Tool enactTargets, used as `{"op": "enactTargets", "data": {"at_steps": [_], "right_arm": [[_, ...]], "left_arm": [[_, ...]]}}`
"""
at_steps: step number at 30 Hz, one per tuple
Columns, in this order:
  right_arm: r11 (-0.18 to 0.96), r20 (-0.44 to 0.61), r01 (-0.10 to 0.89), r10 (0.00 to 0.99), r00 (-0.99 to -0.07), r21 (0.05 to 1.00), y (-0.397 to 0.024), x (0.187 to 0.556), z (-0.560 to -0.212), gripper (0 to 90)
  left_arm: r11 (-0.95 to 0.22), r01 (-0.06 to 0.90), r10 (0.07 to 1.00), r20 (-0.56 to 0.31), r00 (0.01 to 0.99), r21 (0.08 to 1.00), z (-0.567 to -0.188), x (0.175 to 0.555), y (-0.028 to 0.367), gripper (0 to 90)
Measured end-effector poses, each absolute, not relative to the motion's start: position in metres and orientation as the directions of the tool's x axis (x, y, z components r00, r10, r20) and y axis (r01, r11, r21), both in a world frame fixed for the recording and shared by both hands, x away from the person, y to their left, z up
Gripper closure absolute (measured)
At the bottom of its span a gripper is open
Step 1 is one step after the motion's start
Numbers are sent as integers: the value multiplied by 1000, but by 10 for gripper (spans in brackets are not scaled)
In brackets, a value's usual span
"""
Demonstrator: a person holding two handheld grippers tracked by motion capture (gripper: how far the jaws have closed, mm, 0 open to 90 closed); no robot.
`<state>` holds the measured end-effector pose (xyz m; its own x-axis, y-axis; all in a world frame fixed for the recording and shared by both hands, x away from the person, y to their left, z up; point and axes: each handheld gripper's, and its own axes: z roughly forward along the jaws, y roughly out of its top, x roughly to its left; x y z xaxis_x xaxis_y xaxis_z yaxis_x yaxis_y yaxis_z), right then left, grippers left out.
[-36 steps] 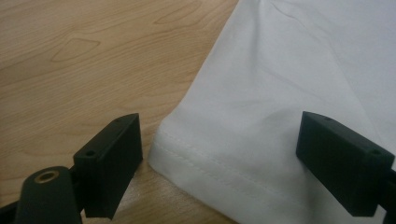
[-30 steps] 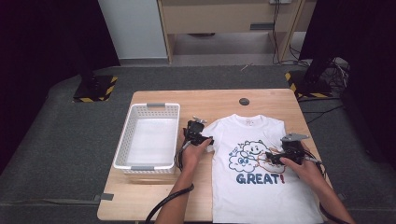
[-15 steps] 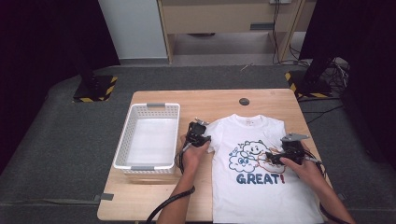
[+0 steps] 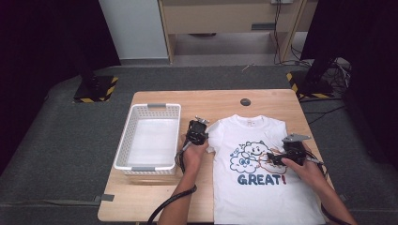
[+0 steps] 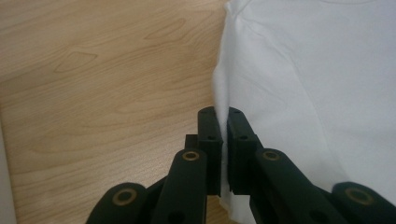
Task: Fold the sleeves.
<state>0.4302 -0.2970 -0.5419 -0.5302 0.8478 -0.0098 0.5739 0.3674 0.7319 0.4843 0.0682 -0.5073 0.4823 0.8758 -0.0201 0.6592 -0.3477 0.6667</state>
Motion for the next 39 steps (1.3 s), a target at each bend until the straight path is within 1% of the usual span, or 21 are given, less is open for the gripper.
{"op": "enactTargets", "data": {"at_steps": [5, 13, 26, 39], "right_arm": [[362, -9, 578, 852, -523, 732, -296, 430, -542, 55], [355, -7, 582, 858, -514, 731, -293, 430, -542, 54], [351, -9, 587, 863, -505, 730, -276, 429, -542, 54], [353, -9, 586, 861, -508, 730, -261, 429, -542, 51]], "left_arm": [[-333, 654, 877, -32, 479, 680, -496, 484, 68, 872], [-339, 654, 875, -30, 484, 677, -490, 486, 69, 872], [-336, 649, 873, -32, 486, 682, -474, 484, 69, 873], [-336, 652, 865, -52, 499, 680, -468, 482, 60, 872]]}}
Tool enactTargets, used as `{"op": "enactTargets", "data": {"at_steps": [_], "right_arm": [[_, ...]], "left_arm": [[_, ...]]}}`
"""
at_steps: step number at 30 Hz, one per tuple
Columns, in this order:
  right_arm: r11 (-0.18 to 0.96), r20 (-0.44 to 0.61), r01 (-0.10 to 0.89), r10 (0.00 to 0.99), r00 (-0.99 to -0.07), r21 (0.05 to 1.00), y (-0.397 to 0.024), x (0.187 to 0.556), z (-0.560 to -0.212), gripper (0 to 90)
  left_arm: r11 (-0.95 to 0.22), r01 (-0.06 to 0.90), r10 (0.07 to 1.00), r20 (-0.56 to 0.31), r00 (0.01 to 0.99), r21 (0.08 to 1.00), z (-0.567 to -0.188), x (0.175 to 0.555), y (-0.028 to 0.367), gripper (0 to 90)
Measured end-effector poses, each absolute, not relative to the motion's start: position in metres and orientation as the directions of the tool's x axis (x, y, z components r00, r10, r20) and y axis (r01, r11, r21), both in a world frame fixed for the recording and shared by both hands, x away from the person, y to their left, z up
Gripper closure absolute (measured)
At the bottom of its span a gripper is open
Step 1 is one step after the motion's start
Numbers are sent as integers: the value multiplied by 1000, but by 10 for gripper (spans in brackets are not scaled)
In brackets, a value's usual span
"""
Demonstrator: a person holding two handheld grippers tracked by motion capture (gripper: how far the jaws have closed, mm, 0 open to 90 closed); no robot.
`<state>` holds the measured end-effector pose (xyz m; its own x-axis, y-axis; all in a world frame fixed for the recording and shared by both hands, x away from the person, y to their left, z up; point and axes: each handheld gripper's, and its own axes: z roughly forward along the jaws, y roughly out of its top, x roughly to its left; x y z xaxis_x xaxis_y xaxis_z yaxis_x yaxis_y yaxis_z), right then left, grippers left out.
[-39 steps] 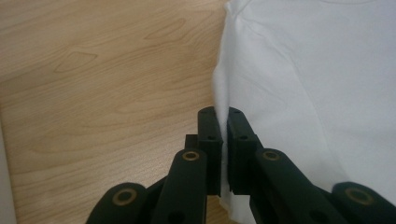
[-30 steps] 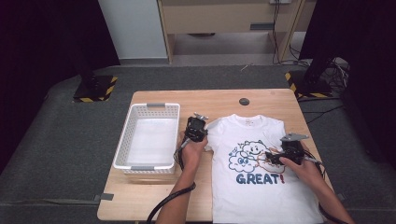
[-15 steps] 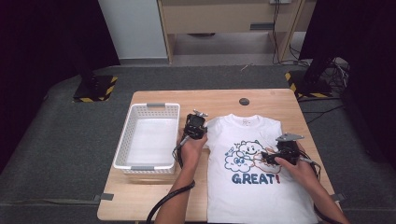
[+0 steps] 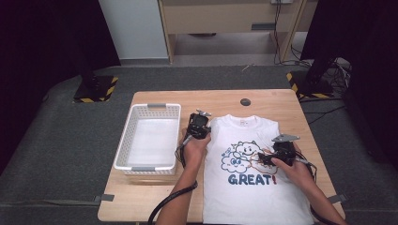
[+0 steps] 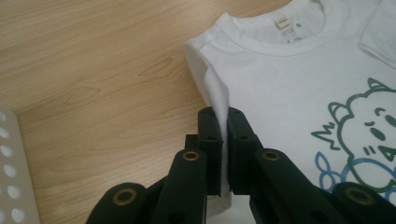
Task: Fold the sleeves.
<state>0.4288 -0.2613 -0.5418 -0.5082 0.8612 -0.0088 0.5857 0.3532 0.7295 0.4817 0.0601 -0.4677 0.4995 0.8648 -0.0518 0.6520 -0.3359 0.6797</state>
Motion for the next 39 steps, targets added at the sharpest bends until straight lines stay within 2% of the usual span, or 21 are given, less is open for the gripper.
{"op": "enactTargets", "data": {"at_steps": [17, 23, 39], "right_arm": [[360, -8, 582, 855, -519, 729, -254, 428, -542, 51], [361, -8, 582, 854, -520, 729, -254, 428, -542, 51], [361, -6, 582, 853, -522, 729, -254, 428, -542, 49]], "left_arm": [[-351, 675, 838, -104, 536, 649, -465, 484, 30, 858], [-378, 665, 825, -92, 558, 644, -466, 483, 15, 829], [-367, 658, 822, -101, 560, 657, -461, 475, -2, 562]]}}
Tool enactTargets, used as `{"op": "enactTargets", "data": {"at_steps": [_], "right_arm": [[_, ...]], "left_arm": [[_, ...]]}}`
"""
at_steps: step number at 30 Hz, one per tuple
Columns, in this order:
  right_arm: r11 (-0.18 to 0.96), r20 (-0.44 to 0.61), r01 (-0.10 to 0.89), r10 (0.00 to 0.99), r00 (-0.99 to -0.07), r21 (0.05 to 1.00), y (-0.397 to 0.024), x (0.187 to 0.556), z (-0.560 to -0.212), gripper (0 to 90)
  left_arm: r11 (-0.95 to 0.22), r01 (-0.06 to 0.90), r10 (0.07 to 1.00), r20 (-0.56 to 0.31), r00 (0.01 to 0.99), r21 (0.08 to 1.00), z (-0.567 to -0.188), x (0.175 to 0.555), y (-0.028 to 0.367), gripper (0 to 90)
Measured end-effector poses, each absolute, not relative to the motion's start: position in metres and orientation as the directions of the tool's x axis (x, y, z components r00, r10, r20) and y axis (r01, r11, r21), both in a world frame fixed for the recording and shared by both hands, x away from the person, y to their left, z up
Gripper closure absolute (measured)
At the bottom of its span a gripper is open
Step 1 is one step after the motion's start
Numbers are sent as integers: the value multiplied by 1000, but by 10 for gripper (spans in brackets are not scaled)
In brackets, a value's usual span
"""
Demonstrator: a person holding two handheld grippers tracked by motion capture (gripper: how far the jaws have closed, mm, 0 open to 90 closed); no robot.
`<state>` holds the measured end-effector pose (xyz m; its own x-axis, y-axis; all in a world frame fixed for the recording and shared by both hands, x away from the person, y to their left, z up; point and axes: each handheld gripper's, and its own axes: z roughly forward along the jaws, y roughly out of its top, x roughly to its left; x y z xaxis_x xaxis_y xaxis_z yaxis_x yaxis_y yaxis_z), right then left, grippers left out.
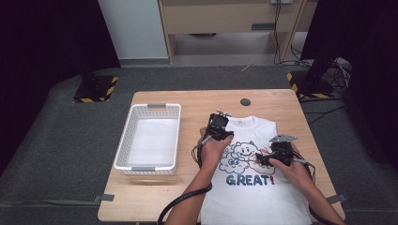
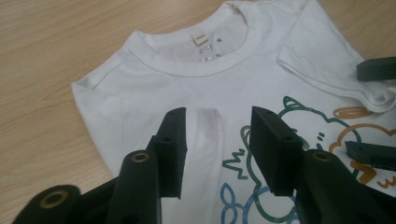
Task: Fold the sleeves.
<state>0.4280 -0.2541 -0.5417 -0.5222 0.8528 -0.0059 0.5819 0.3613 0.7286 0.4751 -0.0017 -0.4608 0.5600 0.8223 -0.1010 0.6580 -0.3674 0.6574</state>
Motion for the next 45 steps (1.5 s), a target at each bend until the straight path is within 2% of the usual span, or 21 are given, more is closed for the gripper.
{"op": "enactTargets", "data": {"at_steps": [4, 7, 8, 11, 12, 13, 19, 25, 32, 45], "right_arm": [[365, -5, 581, 850, -527, 728, -254, 428, -542, 45], [365, -4, 581, 849, -528, 728, -254, 429, -542, 44], [365, -4, 581, 849, -528, 728, -254, 429, -542, 44], [367, -3, 581, 847, -531, 727, -254, 429, -542, 32], [368, -3, 582, 847, -532, 725, -254, 429, -542, 27], [368, -3, 582, 847, -532, 725, -254, 429, -542, 27], [385, -4, 573, 832, -554, 724, -256, 429, -539, 35], [392, 0, 562, 820, -572, 728, -264, 432, -522, 36], [431, -16, 579, 811, -585, 692, -283, 448, -507, 86], [366, 8, 625, 859, -512, 689, -304, 480, -504, 160]], "left_arm": [[-371, 662, 830, -89, 551, 651, -465, 472, -1, 468], [-359, 673, 843, -84, 531, 647, -470, 470, 2, 348], [-354, 674, 845, -86, 527, 648, -472, 470, 4, 348], [-358, 680, 845, -87, 527, 640, -478, 469, 9, 275], [-357, 682, 845, -91, 527, 638, -479, 469, 11, 220], [-355, 684, 845, -95, 527, 638, -481, 469, 13, 220], [-373, 669, 836, -80, 543, 643, -482, 470, 22, 81], [-375, 669, 821, -105, 561, 641, -479, 477, 26, 60], [-386, 674, 813, -112, 571, 630, -481, 490, 27, 66], [-381, 680, 826, -100, 555, 627, -494, 498, 40, 78]]}}
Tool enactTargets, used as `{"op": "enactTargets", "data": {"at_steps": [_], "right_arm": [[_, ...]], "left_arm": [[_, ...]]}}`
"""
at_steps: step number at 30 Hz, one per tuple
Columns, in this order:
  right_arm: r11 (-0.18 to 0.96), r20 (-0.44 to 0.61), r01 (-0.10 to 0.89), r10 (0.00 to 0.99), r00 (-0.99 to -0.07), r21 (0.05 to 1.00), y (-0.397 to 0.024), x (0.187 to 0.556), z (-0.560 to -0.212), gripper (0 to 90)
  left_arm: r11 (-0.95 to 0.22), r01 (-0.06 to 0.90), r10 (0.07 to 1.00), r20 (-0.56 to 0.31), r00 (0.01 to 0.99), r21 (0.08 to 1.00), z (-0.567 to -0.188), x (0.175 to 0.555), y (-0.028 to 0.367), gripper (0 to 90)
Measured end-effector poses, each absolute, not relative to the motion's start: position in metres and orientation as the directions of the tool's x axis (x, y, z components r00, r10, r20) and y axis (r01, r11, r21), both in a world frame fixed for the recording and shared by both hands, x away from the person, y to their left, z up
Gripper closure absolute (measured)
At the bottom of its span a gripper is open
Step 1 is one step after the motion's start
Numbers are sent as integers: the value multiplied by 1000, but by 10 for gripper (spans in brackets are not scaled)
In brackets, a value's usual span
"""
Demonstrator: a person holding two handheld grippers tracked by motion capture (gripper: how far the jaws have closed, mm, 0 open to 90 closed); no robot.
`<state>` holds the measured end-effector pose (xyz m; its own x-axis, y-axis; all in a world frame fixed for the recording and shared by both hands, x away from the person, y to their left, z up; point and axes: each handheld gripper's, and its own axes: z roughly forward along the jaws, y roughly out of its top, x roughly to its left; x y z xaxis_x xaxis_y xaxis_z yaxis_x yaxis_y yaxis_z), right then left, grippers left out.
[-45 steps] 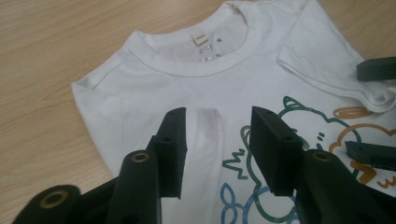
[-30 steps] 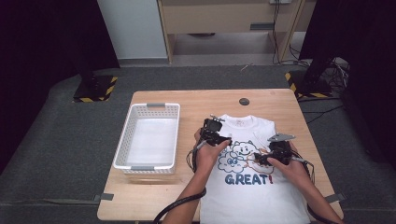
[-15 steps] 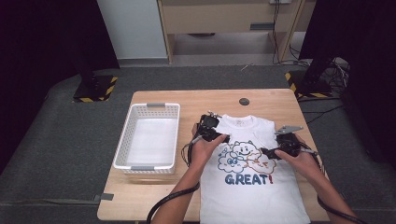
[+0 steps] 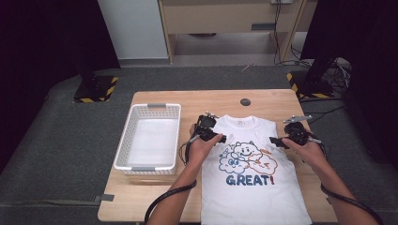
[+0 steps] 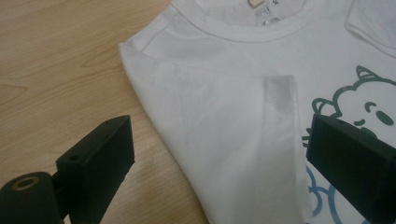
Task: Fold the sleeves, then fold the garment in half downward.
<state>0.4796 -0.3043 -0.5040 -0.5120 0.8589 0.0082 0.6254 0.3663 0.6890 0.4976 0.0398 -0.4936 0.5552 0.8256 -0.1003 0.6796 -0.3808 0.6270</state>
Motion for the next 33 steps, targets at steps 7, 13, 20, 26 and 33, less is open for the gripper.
{"op": "enactTargets", "data": {"at_steps": [7, 13, 20, 26, 33], "right_arm": [[358, 12, 636, 866, -500, 684, -304, 490, -508, 203], [338, 20, 642, 876, -483, 688, -307, 501, -513, 265], [329, 15, 640, 882, -470, 694, -309, 513, -518, 343], [293, 15, 648, 905, -425, 703, -315, 520, -516, 413], [268, 31, 656, 913, -407, 706, -315, 532, -516, 410]], "left_arm": [[-388, 677, 822, -98, 561, 626, -500, 501, 43, 81], [-383, 676, 828, -90, 553, 630, -503, 504, 48, 81], [-382, 674, 833, -80, 548, 633, -503, 504, 52, 87], [-408, 656, 823, -54, 565, 635, -503, 500, 53, 90], [-391, 657, 836, -51, 547, 645, -505, 503, 57, 99]]}}
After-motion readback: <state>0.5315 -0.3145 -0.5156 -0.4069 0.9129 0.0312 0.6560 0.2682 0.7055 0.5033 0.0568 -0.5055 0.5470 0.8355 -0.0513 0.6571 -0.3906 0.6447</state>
